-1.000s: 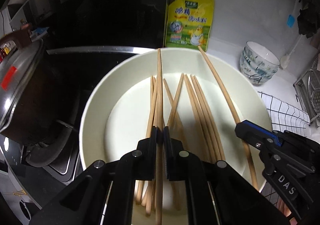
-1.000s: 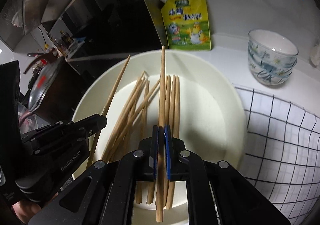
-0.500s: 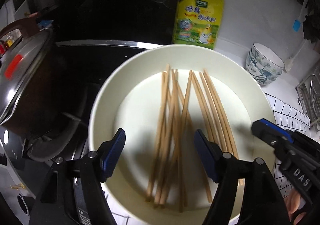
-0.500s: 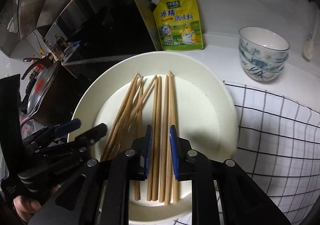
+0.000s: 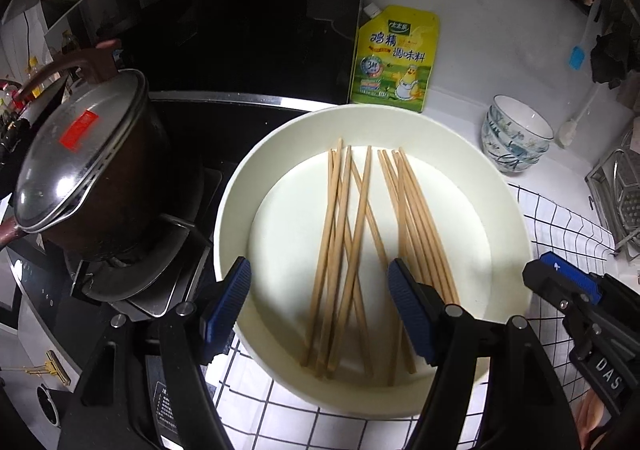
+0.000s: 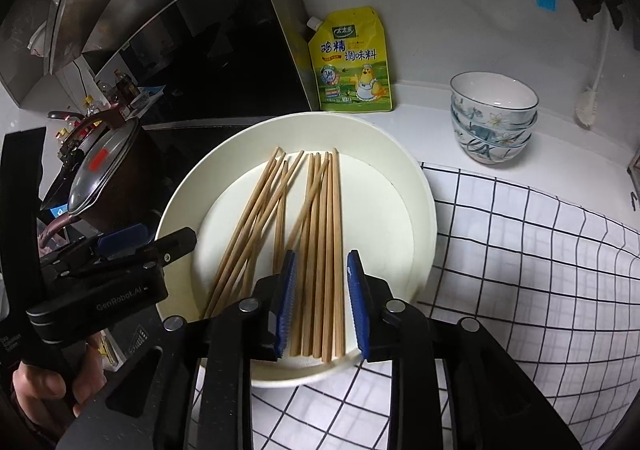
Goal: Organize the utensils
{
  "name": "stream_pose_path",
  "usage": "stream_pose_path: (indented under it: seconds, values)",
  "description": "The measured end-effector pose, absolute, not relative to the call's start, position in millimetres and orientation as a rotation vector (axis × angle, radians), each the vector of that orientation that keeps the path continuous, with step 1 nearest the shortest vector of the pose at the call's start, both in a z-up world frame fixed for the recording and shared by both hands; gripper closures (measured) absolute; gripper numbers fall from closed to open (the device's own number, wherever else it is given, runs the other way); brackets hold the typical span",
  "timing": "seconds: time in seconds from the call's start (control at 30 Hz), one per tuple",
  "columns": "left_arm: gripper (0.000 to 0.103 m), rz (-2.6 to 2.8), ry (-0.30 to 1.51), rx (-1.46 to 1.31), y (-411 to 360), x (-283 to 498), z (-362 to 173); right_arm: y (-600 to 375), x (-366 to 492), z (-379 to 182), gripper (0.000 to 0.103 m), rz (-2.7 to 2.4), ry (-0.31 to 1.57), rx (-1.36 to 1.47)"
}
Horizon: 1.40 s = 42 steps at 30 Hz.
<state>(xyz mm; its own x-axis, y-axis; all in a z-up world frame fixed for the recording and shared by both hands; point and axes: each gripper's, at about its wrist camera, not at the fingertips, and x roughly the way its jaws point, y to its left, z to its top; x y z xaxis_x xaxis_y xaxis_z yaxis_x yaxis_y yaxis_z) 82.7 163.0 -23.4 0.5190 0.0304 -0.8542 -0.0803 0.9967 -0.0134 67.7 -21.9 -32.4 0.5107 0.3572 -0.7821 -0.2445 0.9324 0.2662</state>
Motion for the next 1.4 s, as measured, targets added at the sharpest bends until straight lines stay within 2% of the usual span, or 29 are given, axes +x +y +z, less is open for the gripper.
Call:
stream_pose_path:
  seconds: [0.17,0.23,0.4,0.53,0.83,1.07,1.4]
  values:
    - [0.033,0.065,1.008,-0.061,154.5,73.0,-12.9,-25.1,56.9,-25.7,0.077,0.362,0.961,0.114]
    - [0.032,0.065,1.000,-0.061,150.2,69.0,-9.0,-27.6,52.4,-22.1,0.068,0.361,0.953,0.108]
    - [0.027,0.068,0.987,-0.072,142.9,59.7,-2.6,-34.2,43.8,-14.6,0.064,0.368,0.938,0.095]
    - [0.026,0.078,0.981,-0.069,134.5,53.6,1.3,-39.8,39.7,-11.8,0.055,0.366,0.934,0.080]
    - [0.011,0.124,0.966,-0.062,127.4,42.9,8.2,-51.8,29.1,-5.6,0.045,0.368,0.924,0.075]
    - [0.007,0.156,0.965,-0.062,127.8,36.6,12.0,-56.5,27.8,-1.6,0.043,0.363,0.922,0.077]
    - [0.006,0.183,0.975,-0.073,129.7,28.9,15.8,-58.9,25.0,3.7,0.041,0.360,0.914,0.070]
